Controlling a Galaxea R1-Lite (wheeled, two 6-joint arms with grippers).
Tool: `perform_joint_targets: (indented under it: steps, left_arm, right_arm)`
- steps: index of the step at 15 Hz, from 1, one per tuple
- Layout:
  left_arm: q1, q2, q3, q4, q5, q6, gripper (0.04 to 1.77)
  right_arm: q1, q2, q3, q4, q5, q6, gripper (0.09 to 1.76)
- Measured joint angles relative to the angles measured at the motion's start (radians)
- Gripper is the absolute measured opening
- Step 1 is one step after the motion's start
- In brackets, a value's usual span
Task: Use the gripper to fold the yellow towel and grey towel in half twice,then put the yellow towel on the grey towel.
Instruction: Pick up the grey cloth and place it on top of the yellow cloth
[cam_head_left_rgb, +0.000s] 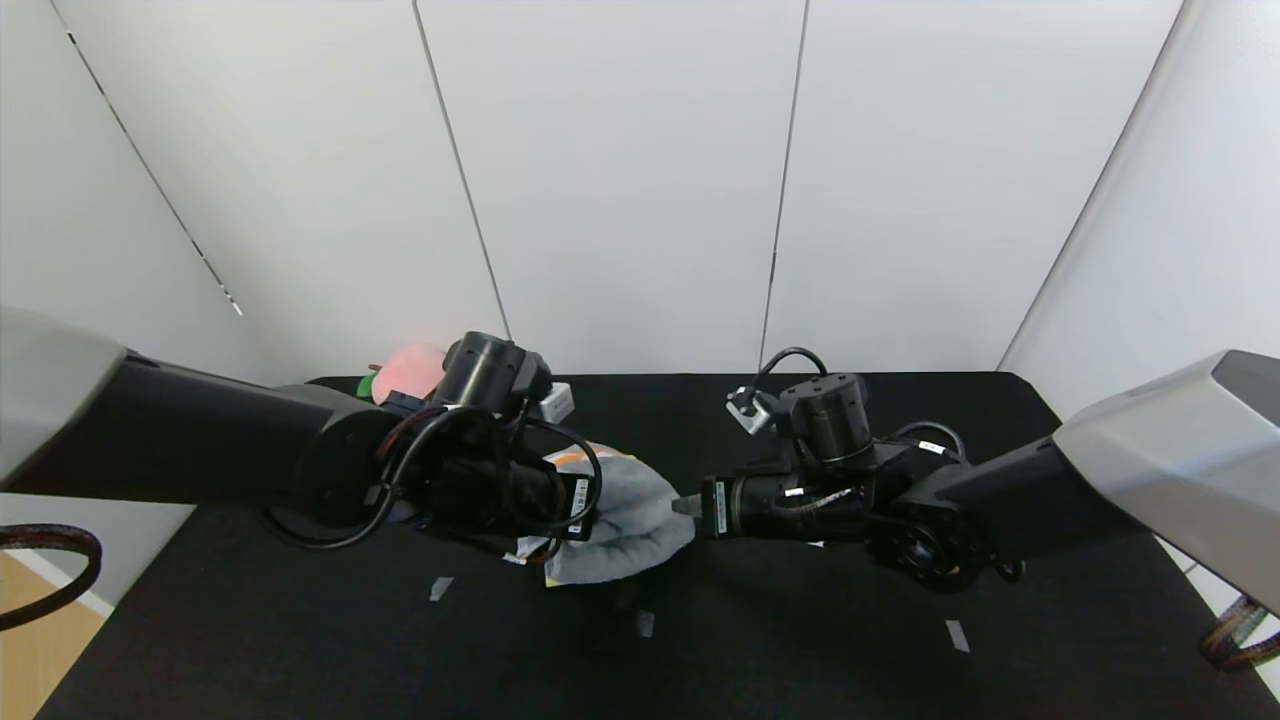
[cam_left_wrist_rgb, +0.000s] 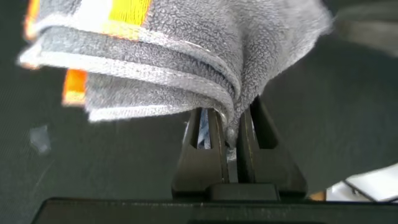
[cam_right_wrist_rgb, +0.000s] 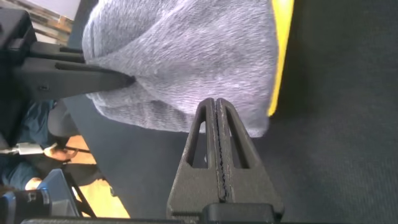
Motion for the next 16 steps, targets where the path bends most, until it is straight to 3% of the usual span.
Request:
perform_joint_targets:
  steps: [5,10,14,16]
  left_arm:
    - [0.031,0.063,0.064,-0.136,0.015,0.005,0.21]
    - [0.044,0.097,0.081,-0.16,0.013,0.003,0.21]
    - [0.045,0.097,0.081,-0.159,0.013,0.004,0.81]
    - [0.045,0.094,0.083,-0.158,0.014,0.006,1.01]
  right_arm:
    - [-0.002,0.001,0.001,0.0,0.0,0.001,0.12]
    - [-0.004,0.007,0.001,0.0,0.0,0.001,0.12]
    - [-0.003,0.008,0.001,0.0,0.0,0.003,0.12]
    - [-0.002,0.009,0.001,0.0,0.0,0.004,0.12]
